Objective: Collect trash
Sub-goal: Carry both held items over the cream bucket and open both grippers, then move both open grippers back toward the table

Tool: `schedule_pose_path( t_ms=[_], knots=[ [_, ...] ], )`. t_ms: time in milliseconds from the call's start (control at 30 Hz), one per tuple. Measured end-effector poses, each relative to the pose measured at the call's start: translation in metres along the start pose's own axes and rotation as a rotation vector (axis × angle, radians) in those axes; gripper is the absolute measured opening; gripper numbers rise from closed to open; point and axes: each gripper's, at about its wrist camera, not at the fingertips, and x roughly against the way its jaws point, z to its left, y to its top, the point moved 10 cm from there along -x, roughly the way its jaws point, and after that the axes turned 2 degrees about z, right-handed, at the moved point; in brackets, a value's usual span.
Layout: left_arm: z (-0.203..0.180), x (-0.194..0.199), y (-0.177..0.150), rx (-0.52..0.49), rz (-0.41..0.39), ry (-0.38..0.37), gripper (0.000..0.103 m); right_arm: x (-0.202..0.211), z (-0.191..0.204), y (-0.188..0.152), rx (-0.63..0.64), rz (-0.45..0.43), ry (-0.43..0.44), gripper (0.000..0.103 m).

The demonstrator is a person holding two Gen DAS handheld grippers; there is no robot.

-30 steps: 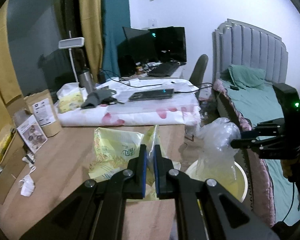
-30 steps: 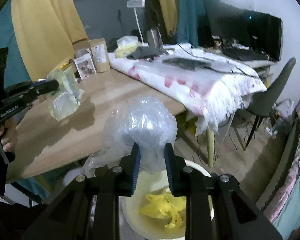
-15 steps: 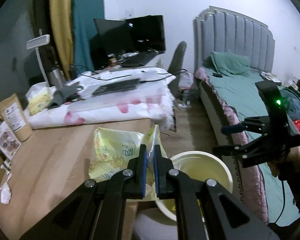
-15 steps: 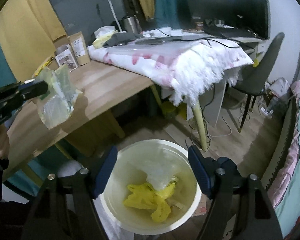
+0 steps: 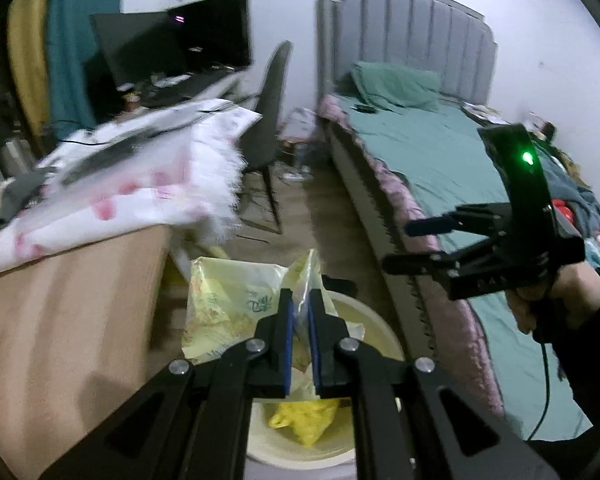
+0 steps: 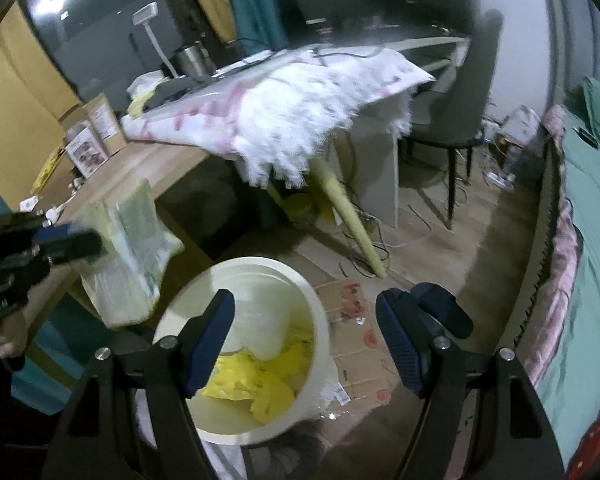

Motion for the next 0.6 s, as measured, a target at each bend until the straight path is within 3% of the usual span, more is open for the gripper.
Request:
schedule_pose_path(
  t_ms=[133,233,300,367,600],
  knots=[
    [-0.024,-0.021,0.000,-0.042,0.026,-0.052,0.007,0.005,-0.016,-0.004,-0.027,-0.003,-0.023,0.071],
    [-0.034,-0.038,-0.006,-0.070,0.077,-0.071,0.015,0.009,-0.025,-0.008,-0.042,-0.004,-0.039,0.071],
    [-0.036,-0.046,-0.013,-0.074,0.107,-0.084,0.038,0.011,-0.029,-0.009,-0.047,-0.004,-0.045,0.071],
    [-0.037,-0.047,-0.016,-0.067,0.112,-0.090,0.053,0.011,-0.029,-0.008,-0.048,-0.004,-0.049,0.071],
    [-0.022,-0.025,-0.018,-0.056,0.075,-0.051,0.054,0.011,-0.008,-0.002,-0.008,-0.004,-0.039,0.071]
  ],
)
